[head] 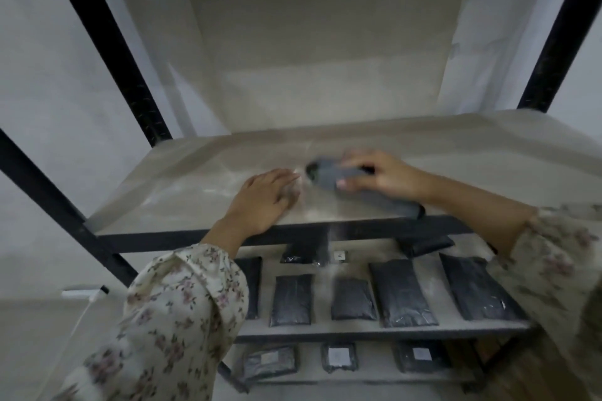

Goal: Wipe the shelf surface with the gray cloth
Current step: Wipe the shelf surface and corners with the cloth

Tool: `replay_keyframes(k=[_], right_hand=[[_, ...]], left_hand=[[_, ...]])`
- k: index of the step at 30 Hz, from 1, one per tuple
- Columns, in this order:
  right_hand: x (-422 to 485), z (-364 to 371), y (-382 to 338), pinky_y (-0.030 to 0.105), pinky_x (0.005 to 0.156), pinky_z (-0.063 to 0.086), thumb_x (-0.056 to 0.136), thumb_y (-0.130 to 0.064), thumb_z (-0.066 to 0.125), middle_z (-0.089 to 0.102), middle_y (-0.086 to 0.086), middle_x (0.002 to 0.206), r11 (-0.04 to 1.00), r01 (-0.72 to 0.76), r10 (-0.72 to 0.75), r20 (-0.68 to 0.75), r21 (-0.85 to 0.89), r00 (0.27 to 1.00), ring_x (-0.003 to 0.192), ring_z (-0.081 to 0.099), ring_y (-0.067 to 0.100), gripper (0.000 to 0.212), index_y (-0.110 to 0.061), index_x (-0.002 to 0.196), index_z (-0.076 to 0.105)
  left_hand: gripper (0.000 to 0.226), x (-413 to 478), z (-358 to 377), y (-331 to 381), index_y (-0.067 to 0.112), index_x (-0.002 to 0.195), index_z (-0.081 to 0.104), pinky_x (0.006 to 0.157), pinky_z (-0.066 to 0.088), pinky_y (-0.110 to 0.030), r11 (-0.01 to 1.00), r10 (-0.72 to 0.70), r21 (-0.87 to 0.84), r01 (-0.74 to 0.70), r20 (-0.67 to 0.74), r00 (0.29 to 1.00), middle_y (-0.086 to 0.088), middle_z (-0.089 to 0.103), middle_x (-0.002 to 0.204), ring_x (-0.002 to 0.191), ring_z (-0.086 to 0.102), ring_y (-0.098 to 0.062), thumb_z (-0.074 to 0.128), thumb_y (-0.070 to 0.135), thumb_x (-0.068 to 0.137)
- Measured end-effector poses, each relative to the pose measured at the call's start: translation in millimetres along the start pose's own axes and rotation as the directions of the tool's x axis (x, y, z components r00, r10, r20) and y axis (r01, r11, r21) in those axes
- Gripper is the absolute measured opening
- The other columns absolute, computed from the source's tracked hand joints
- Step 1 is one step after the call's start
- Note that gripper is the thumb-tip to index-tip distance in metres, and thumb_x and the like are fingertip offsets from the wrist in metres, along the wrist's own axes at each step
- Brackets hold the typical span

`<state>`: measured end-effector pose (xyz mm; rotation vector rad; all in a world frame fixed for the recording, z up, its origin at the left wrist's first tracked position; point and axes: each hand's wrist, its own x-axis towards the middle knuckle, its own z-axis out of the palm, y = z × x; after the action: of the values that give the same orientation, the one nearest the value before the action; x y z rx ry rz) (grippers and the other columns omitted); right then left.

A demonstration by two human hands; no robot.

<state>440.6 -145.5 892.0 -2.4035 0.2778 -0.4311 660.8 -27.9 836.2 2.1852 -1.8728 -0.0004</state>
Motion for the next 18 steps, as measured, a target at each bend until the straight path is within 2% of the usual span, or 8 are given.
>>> replay_keyframes(k=[2, 5, 7, 8, 9, 12, 16, 18], right_hand=[[35.4, -14.6, 15.7, 0.027, 0.079, 0.039, 0.089, -0.030, 0.059, 0.056, 0.009, 0.098, 0.991, -0.100, 0.085, -0.164, -0.086, 0.983, 0.091, 0.054, 0.017, 0.026, -0.012, 0.108, 0.065], [87.2, -16.4, 49.5, 0.035, 0.075, 0.039, 0.093, -0.033, 0.053, 0.048, 0.009, 0.094, 0.892, -0.297, 0.262, -0.146, -0.339, 0.954, 0.090, 0.055, 0.029, 0.028, -0.011, 0.107, 0.064], [105.8, -8.3, 66.8, 0.033, 0.069, 0.038, 0.092, -0.032, 0.053, 0.047, 0.005, 0.090, 0.865, -0.363, 0.322, -0.171, -0.347, 0.931, 0.086, 0.055, 0.028, 0.022, -0.012, 0.090, 0.061], [109.4, -4.6, 69.4, 0.030, 0.068, 0.037, 0.092, -0.031, 0.053, 0.045, 0.001, 0.089, 0.869, -0.355, 0.311, -0.178, -0.344, 0.934, 0.085, 0.053, 0.026, 0.019, -0.016, 0.081, 0.058], [110.0, -1.3, 70.5, 0.029, 0.069, 0.035, 0.093, -0.029, 0.052, 0.045, 0.000, 0.090, 0.873, -0.335, 0.293, -0.169, -0.355, 0.941, 0.085, 0.051, 0.023, 0.017, -0.018, 0.083, 0.061], [95.1, 4.5, 63.0, 0.024, 0.069, 0.027, 0.093, -0.027, 0.053, 0.043, -0.001, 0.101, 0.885, -0.218, 0.206, -0.073, -0.412, 0.976, 0.092, 0.047, 0.017, 0.027, -0.017, 0.116, 0.063], [54.7, 15.7, 43.3, 0.031, 0.075, 0.038, 0.091, -0.032, 0.056, 0.048, -0.001, 0.098, 0.910, -0.082, 0.106, 0.038, -0.407, 0.994, 0.095, 0.053, 0.019, 0.032, -0.024, 0.121, 0.061], [30.1, 21.7, 27.6, 0.030, 0.075, 0.037, 0.090, -0.033, 0.056, 0.045, -0.004, 0.096, 0.915, -0.034, 0.075, 0.089, -0.402, 0.993, 0.091, 0.049, 0.012, 0.035, -0.028, 0.125, 0.059]], left_hand=[[0.054, 0.2, 1.4, -0.9, 0.031, 0.141, 0.035, 0.114, 0.019, -0.032, 1.000, 0.000, 0.006, 0.000, -0.002, 1.000, 0.011, 0.034, 0.149, 0.137, 0.030, -0.010, 0.026, 0.051, 0.092], [0.055, -0.4, 3.1, -3.8, 0.033, 0.141, 0.033, 0.114, 0.016, -0.030, 1.000, -0.002, -0.003, 0.002, -0.003, 1.000, 0.012, 0.033, 0.149, 0.137, 0.029, -0.008, 0.024, 0.054, 0.091], [0.061, -0.4, 3.8, -4.5, 0.034, 0.141, 0.034, 0.113, 0.017, -0.029, 1.000, 0.007, -0.009, -0.007, -0.010, 1.000, 0.013, 0.034, 0.148, 0.136, 0.029, -0.008, 0.020, 0.058, 0.087], [0.059, 0.2, 3.7, -4.9, 0.035, 0.141, 0.034, 0.113, 0.017, -0.029, 1.000, 0.007, -0.013, -0.007, -0.013, 1.000, 0.013, 0.034, 0.148, 0.136, 0.029, -0.007, 0.022, 0.057, 0.088], [0.054, 1.2, 3.7, -5.3, 0.035, 0.140, 0.034, 0.113, 0.017, -0.029, 1.000, 0.004, -0.020, -0.004, -0.013, 1.000, 0.014, 0.034, 0.148, 0.136, 0.029, -0.007, 0.026, 0.054, 0.091], [0.044, 0.1, 4.3, -3.7, 0.034, 0.139, 0.036, 0.112, 0.016, -0.028, 1.000, 0.003, -0.028, -0.004, -0.025, 1.000, 0.014, 0.035, 0.147, 0.136, 0.030, -0.007, 0.034, 0.044, 0.096], [0.044, -1.2, 1.6, 0.3, 0.030, 0.141, 0.035, 0.112, 0.016, -0.029, 1.000, -0.004, -0.008, 0.004, -0.009, 1.000, 0.010, 0.034, 0.148, 0.136, 0.029, -0.009, 0.033, 0.039, 0.097], [0.045, -1.3, 0.2, 1.4, 0.029, 0.142, 0.033, 0.113, 0.017, -0.031, 1.000, -0.007, 0.020, 0.006, 0.010, 1.000, 0.008, 0.033, 0.150, 0.137, 0.029, -0.011, 0.032, 0.039, 0.098]])
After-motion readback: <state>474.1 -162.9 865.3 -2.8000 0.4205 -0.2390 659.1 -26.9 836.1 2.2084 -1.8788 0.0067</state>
